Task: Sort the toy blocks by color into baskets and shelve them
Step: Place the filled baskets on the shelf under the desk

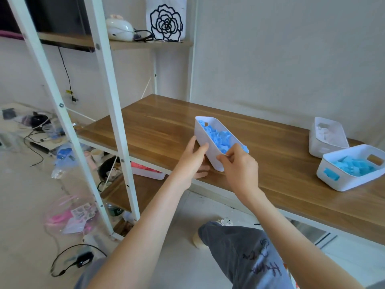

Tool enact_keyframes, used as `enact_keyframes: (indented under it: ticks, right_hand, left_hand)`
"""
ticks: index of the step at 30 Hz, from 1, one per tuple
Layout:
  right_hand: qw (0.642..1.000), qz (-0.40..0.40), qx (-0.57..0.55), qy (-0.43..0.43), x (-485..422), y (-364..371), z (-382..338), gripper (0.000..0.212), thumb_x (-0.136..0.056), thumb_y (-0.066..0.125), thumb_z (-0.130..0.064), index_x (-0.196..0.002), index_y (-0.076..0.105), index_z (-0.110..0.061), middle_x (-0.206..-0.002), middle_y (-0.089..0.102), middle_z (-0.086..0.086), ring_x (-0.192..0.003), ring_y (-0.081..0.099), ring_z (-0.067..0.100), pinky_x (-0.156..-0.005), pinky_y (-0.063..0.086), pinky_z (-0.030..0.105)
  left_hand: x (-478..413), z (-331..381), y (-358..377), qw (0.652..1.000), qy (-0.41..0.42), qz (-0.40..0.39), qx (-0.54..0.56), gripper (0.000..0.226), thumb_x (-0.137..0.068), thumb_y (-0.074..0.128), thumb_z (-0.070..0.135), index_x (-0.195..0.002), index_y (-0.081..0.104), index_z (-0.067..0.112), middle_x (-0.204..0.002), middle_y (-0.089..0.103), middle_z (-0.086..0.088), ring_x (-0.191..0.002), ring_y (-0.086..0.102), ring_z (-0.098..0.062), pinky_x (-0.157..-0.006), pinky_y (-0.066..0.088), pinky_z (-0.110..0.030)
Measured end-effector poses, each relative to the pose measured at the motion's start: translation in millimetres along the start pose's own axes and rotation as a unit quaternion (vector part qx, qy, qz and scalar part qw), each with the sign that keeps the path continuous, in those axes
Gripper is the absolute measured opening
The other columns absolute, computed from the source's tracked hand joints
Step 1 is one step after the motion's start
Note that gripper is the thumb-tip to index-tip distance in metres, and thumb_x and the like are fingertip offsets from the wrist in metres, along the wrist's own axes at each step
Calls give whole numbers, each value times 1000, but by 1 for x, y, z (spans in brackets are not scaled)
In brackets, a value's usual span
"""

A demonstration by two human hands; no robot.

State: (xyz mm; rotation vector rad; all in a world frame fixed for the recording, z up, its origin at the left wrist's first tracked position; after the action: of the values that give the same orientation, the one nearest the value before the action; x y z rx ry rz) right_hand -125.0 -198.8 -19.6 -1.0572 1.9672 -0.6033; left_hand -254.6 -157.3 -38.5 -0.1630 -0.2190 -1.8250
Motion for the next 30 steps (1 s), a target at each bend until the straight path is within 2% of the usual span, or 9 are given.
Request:
enact_keyframes:
  ticks: [3,5,9,12,15,18,21,24,30]
  right_hand:
    - [1000,0,-14,-16,12,-6,-10,21,-89,61,-30,-82,49,-14,-72,59,-6,-61,49,9,-51,29,11]
    - [999,2,-21,-34,21,-8,-15,22,-88,62,-29,-80,48,-14,-68,58,-6,-59,49,11,-52,30,11]
    - [995,5,-23,-97,38,-2,-22,24,-85,66,-28,-76,47,-17,-60,54,-8,-55,47,11,-51,31,12]
    - [974,54,-22,-219,47,-3,-36,20,-86,61,-33,-76,51,-19,-57,42,-14,-47,40,7,-44,30,17]
    - [945,72,-49,-315,58,-5,-49,16,-92,45,-33,-87,54,-20,-55,49,-11,-43,43,9,-40,32,22]
    - [919,80,-70,-379,69,-4,-58,9,-93,41,-24,-97,48,-22,-50,51,-8,-39,42,11,-36,30,23]
    - [907,59,-88,-409,77,3,-70,8,-93,42,-22,-96,49,-23,-48,44,-9,-40,34,10,-35,28,24]
    - [895,27,-131,-425,85,9,-84,7,-92,44,-19,-94,51,-21,-53,36,-14,-43,27,6,-37,29,23]
    - [877,-33,-192,-440,102,21,-101,7,-92,45,-16,-90,50,-20,-55,37,-14,-46,31,6,-42,33,17]
  left_hand:
    - [-2,-7,1,998,-33,-11,59,73,-90,49,59,-146,5,46,-122,60,-7,-94,69,-27,-86,56,-44]
    - [-3,-12,-2,992,-44,-15,121,83,-85,57,58,-146,1,47,-124,59,-9,-96,68,-30,-82,57,-45]
    - [3,-19,-12,985,-9,27,169,60,-89,62,35,-138,29,43,-120,60,-4,-102,65,-25,-76,58,-43]
    - [11,-23,-23,985,28,80,152,54,-92,51,32,-139,29,48,-120,59,1,-105,62,-20,-81,57,-42]
    - [27,-19,-40,985,73,114,107,52,-88,49,39,-138,34,48,-121,59,5,-107,61,-18,-87,55,-47]
    - [45,-18,-59,984,101,120,84,48,-89,48,36,-135,39,47,-120,62,6,-105,64,-17,-84,56,-45]
    - [58,-24,-79,980,100,139,97,40,-93,45,28,-129,46,45,-113,66,6,-97,67,-15,-76,59,-40]
    - [73,-33,-97,975,100,161,117,37,-91,46,30,-127,52,40,-113,68,3,-96,69,-17,-79,58,-47]
    - [102,-53,-136,965,82,199,149,24,-93,47,27,-113,60,32,-108,71,-2,-85,71,-16,-67,57,-37]
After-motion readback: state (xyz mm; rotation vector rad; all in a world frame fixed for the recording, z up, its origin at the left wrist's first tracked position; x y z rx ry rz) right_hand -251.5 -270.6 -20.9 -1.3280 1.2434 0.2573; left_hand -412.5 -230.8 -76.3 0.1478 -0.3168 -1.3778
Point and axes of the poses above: each hand's wrist, its own x-axis away from the middle knuckle, its own y-axis out of the palm, z = x × y, the point moved 5 cm from there along -x, towards the middle knuckle
